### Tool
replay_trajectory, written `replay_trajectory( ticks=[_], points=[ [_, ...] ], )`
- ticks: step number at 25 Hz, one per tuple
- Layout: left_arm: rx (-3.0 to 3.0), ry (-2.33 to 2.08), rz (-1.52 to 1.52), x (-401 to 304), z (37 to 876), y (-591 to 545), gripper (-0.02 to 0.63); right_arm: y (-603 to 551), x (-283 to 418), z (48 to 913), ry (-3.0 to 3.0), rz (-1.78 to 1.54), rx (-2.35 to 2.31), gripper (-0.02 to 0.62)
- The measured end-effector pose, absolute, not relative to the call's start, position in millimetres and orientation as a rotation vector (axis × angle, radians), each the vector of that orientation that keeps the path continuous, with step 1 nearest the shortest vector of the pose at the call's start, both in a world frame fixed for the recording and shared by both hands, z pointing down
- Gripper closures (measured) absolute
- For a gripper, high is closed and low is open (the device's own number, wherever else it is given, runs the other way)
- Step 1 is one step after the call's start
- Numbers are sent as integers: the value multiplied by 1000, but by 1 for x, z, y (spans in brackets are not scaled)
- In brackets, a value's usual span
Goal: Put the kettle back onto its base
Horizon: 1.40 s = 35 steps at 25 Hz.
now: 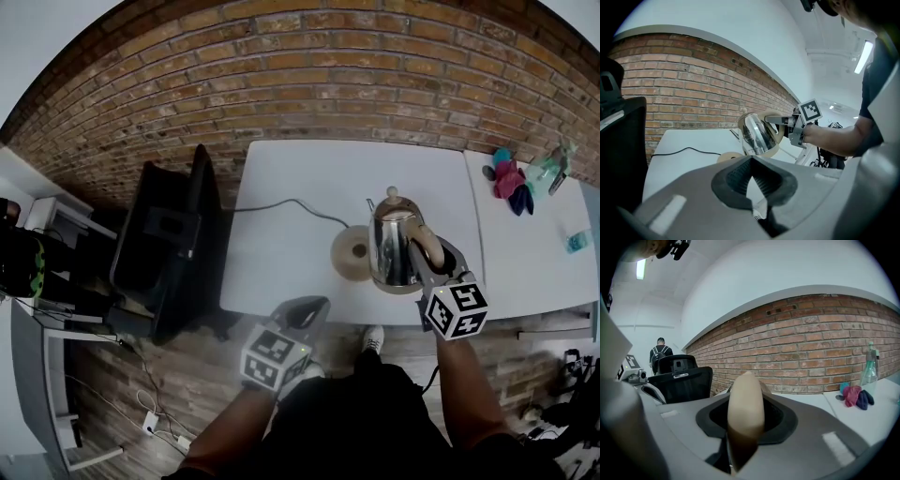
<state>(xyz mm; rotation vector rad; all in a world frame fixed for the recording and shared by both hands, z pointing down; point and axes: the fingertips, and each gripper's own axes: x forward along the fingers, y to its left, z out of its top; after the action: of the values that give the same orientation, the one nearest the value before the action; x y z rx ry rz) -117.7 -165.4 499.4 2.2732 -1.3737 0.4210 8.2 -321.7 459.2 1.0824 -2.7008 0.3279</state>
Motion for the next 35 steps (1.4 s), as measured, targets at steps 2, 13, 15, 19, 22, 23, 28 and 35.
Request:
replay_trajectory(
  ticks=[2,13,15,19,22,23,28,35],
  points=[
    [2266,-1398,407,-125,497,-162,605,-318,-5,456,-2718,329,1053,453],
    [2204,-1496,366,-165,493,-148,605,-312,-70,453,-2778,322,930,454],
    [2194,-1508,360,-169,493,-147,605,-313,-77,455,-2780,324,919,454],
    [2170,-1533,342,-174,494,-145,605,-319,-87,461,-2776,331,906,454],
    [2151,-1533,342,-174,497,-141,605,-325,-94,466,-2772,333,899,455],
    [2146,-1533,344,-173,498,-140,605,-327,-95,468,-2770,334,899,455],
    [2127,-1541,347,-171,502,-137,605,-342,-98,477,-2764,338,921,455],
    [2102,-1564,357,-174,504,-134,605,-360,-105,492,-2744,326,947,454]
  ],
)
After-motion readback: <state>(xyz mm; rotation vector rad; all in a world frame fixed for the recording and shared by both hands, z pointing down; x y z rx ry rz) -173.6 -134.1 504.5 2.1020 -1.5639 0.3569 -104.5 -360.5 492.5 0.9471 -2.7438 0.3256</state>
